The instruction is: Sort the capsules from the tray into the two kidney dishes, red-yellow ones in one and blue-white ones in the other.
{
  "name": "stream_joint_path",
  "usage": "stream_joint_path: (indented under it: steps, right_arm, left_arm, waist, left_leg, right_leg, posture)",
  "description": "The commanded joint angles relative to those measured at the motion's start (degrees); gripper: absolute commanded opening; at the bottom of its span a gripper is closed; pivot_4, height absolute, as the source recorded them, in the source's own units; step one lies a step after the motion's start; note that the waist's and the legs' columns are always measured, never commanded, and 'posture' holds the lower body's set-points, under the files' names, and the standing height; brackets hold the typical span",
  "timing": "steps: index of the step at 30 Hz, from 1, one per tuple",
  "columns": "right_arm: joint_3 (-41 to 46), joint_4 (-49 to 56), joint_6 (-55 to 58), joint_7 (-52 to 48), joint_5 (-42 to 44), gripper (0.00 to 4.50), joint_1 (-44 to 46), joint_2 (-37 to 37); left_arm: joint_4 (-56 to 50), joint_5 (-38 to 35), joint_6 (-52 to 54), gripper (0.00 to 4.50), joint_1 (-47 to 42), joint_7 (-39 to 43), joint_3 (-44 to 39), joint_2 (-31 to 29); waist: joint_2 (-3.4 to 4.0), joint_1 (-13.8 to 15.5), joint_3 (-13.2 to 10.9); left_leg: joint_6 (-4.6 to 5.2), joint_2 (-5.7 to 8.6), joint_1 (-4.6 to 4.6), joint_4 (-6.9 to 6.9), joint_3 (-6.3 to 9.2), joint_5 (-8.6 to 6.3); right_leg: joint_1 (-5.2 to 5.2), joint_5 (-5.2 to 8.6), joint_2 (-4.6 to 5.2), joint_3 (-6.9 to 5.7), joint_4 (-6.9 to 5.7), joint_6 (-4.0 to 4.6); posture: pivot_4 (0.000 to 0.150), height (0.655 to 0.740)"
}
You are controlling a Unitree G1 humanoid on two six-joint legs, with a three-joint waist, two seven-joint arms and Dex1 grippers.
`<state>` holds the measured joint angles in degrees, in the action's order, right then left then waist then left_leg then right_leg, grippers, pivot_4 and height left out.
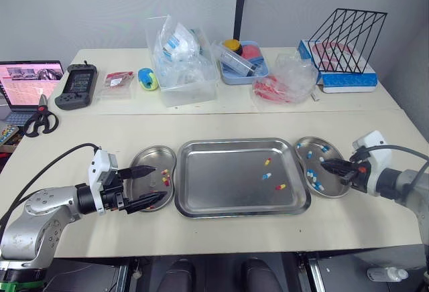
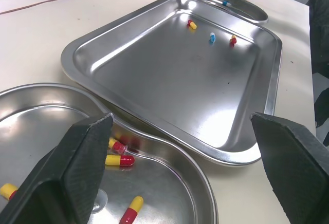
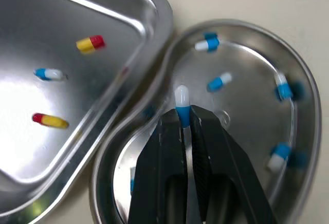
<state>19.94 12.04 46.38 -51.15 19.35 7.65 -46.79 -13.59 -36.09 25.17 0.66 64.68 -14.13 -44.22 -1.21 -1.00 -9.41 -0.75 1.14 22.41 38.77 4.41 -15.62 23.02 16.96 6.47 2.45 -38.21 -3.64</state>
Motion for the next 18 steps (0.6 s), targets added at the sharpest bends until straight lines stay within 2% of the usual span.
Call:
stream_joint_path:
  steps: [1,5,11,18]
  right_arm:
    - [0.7,1.2,-1.1,0.8,0.6,0.08,-1.0,-1.3]
    - [0.2,0.4,-1.7,1.3,0.6,0.08,-1.7,-1.4]
    - [0.8,-0.6,-2.5,2.1,0.6,2.22,-1.8,-2.1]
    - [4.2,0.6,-2.9,2.3,2.6,4.48,-1.7,-2.4]
  left_arm:
    - [-0.5,-0.3,-0.9,4.5,-0.7,0.6,-0.2,-0.3]
    - [-0.4,-0.3,-0.9,4.5,-0.9,0.6,-0.2,-0.4]
    - [-0.6,-0.5,-0.7,4.5,-0.7,0.2,-0.7,-0.5]
    - [-0.6,-0.7,-0.8,4.5,-0.5,0.0,-1.6,-0.7]
  waist:
    - [0.0,0.0,0.0]
    - [0.0,0.0,0.0]
    - [0.0,0.1,0.0]
    - [0.0,0.1,0.0]
  left_leg:
    - [0.0,0.0,0.0,0.0,0.0,0.0]
    - [0.0,0.0,0.0,0.02,0.0,0.0]
    - [0.0,0.01,0.0,0.03,0.0,0.0]
    - [0.0,0.0,0.0,0.04,0.0,0.0]
  right_leg:
    - [0.0,0.0,0.0,0.0,0.0,0.0]
    - [-0.02,0.0,0.0,0.0,0.01,0.0]
    - [-0.03,0.0,0.0,0.0,0.01,0.0]
    - [-0.04,0.0,0.0,-0.01,0.01,0.0]
  posture:
    - [0.15,0.7275]
    - [0.15,0.7275]
    - [0.15,0.7275]
    - [0.15,0.7275]
